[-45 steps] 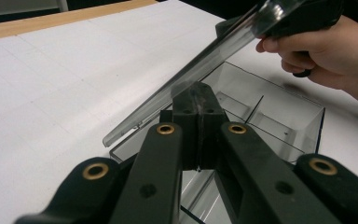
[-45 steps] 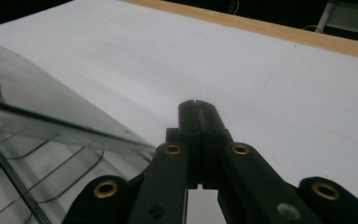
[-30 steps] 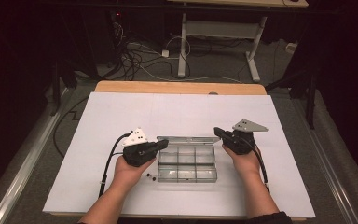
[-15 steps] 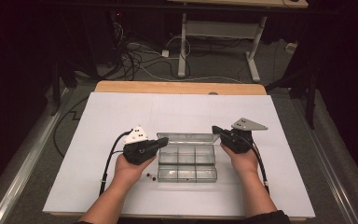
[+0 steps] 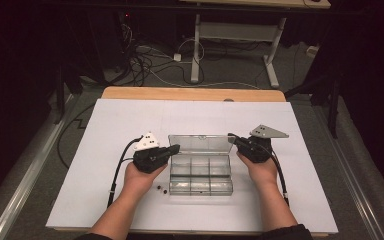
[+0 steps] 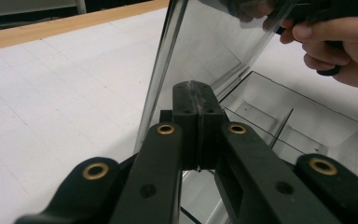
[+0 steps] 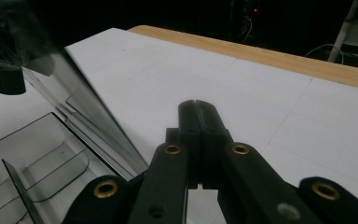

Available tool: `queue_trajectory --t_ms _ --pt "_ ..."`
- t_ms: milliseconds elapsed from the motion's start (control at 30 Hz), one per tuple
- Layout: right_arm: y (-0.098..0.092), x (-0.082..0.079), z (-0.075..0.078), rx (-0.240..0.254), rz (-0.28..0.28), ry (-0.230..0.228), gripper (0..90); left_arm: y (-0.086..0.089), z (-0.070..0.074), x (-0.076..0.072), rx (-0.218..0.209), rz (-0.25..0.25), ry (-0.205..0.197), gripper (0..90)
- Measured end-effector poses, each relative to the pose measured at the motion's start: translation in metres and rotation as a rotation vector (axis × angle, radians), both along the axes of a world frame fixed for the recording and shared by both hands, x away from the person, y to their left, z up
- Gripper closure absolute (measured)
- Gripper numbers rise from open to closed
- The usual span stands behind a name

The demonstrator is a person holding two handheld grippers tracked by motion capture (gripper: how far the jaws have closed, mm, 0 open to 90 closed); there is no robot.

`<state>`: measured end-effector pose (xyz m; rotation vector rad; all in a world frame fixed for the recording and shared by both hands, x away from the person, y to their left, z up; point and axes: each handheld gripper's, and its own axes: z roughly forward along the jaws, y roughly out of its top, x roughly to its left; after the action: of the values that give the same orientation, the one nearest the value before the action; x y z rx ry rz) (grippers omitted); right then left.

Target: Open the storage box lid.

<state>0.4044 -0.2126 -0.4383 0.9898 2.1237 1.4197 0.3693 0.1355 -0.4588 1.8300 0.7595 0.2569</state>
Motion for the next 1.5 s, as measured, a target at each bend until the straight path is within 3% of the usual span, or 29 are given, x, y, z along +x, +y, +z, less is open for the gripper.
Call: queue_trajectory --t_ms 567,767,1000,1267,1500 --pt "0.001 0.003 0.000 0.007 0.007 0.005 90.0 0.000 -0.001 0.007 -0.002 0.010 0.010 87.3" --pt "0.002 0.006 -0.002 0.017 -0.002 0.010 90.0 0.004 0.001 0.001 0.015 0.001 0.000 87.3" --pt "0.001 0.007 -0.003 0.015 -0.006 0.012 90.0 0.022 -0.001 0.001 0.006 0.089 0.011 87.4" --pt "0.000 0.007 -0.002 0.013 -0.009 0.013 90.0 0.026 -0.004 0.024 -0.003 0.146 0.045 87.5" --pt "0.001 0.008 -0.004 0.011 -0.015 0.021 90.0 0.017 -0.005 0.040 -0.019 0.139 0.050 87.4"
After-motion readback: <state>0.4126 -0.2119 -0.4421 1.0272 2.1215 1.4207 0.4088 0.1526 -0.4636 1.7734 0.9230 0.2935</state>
